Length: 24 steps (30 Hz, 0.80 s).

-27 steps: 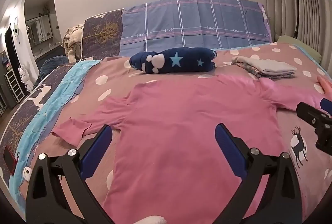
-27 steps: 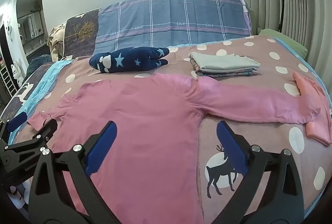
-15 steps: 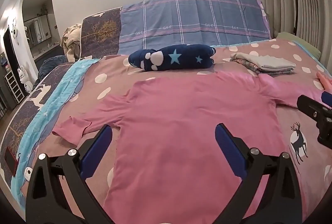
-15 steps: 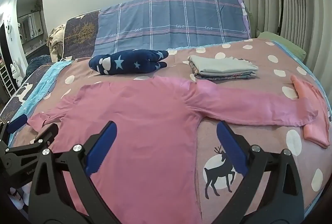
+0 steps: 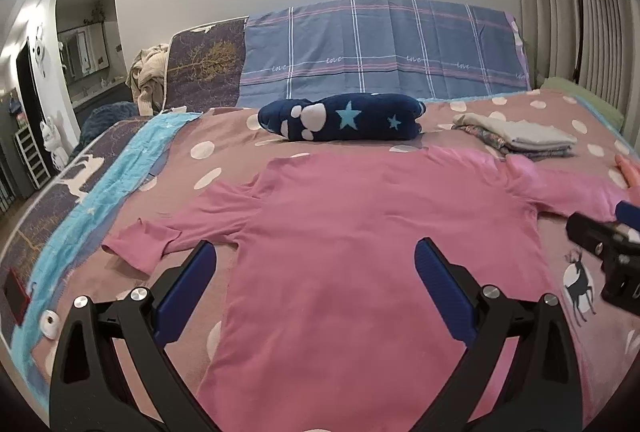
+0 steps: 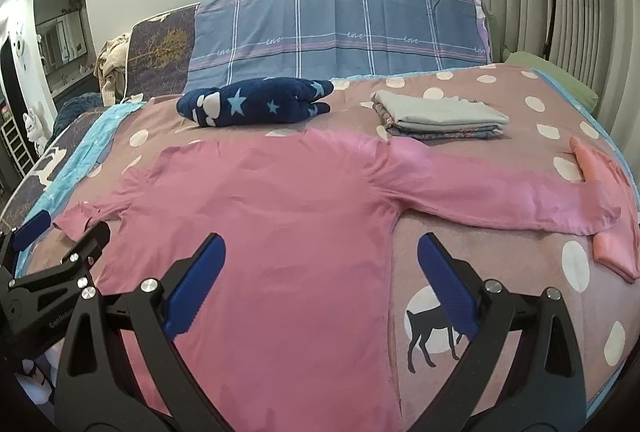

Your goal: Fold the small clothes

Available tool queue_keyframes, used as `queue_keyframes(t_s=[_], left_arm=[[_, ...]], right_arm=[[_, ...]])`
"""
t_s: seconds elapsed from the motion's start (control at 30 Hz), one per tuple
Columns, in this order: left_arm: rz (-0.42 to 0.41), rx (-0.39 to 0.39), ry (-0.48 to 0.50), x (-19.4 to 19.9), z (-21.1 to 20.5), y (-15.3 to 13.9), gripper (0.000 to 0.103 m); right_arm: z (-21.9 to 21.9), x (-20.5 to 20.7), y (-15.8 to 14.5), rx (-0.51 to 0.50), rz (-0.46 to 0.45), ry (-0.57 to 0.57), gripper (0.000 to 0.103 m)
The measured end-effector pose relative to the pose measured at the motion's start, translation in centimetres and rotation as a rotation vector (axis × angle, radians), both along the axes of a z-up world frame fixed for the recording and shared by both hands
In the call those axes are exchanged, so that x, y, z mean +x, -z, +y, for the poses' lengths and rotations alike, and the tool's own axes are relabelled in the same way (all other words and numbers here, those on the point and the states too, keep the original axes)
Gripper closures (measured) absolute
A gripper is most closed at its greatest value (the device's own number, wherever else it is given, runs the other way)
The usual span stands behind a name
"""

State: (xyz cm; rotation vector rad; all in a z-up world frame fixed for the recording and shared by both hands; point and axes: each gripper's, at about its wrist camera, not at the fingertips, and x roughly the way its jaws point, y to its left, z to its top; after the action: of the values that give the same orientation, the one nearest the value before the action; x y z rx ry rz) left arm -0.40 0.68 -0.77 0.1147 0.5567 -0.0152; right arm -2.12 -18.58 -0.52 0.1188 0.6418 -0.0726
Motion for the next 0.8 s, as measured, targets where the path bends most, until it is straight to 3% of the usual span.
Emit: queue_keyframes(t_s=[0.13,0.53,0.8], left_arm=[[-0.024,-0.006,0.019,-0.3,0.4,0.0,0.003],[0.083,0.016,0.041,0.8,1.6,2.3,0.008],[0.08,0.024,0.025,1.1,2.2,3.2,0.008]], right_arm=[[0.5,0.2,0.5,0.001,0.016,-0.012,0.005],[2.4,1.2,1.9,-0.027,0.066,-0.057,0.005],[3.5,1.7,2.8,-0.045,0.085,-0.073,0.005]])
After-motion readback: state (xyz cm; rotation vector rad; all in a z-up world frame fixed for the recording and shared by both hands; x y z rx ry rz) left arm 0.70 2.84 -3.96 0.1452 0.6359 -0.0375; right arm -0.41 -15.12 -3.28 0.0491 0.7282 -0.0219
